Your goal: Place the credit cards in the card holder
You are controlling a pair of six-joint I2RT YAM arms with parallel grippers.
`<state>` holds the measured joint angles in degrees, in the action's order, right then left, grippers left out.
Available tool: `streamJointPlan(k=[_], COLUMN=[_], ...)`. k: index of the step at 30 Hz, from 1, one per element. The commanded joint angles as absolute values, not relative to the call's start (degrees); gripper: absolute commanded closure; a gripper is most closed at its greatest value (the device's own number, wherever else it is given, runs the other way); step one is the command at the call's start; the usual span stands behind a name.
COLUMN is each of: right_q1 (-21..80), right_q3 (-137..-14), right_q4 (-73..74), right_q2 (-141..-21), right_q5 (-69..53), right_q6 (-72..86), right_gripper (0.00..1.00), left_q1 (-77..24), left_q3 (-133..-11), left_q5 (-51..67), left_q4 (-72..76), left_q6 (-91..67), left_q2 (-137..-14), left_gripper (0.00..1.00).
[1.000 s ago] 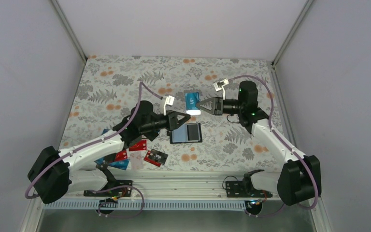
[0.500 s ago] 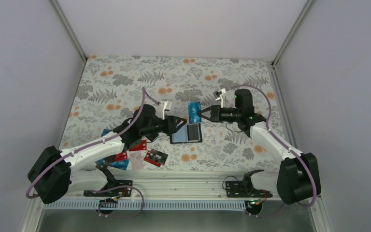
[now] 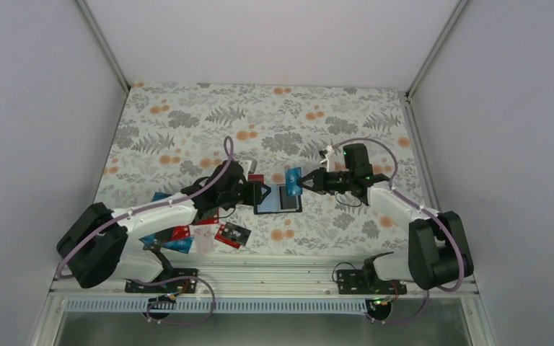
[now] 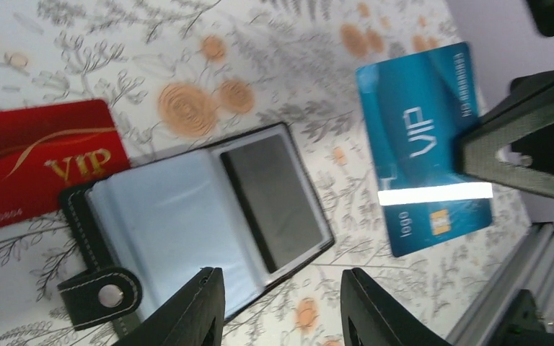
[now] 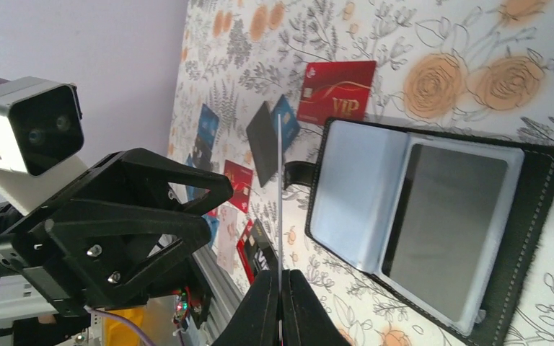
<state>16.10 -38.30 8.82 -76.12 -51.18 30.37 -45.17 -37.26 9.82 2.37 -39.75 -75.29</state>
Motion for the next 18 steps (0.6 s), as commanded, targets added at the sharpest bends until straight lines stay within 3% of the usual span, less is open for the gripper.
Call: streamJointPlan(k=[1, 18], right_q1=[17.3, 22.4], right_q3=[-36.5, -35.0], right_q4=[7.7, 0.1], right_q2=[-77.7, -87.5], right_q5=[-49.1, -45.3], right_q6=[29.3, 30.6], right_gripper=[0.96, 0.96], left_q1=[-45.4, -45.4], left_q3=[-39.2, -42.3], left_q5=[8.5, 4.0], left_q4=[1.2, -2.2], left_q6=[-38.2, -38.3], left_q2=[-78.9, -88.7], left_gripper=[0.59, 0.77])
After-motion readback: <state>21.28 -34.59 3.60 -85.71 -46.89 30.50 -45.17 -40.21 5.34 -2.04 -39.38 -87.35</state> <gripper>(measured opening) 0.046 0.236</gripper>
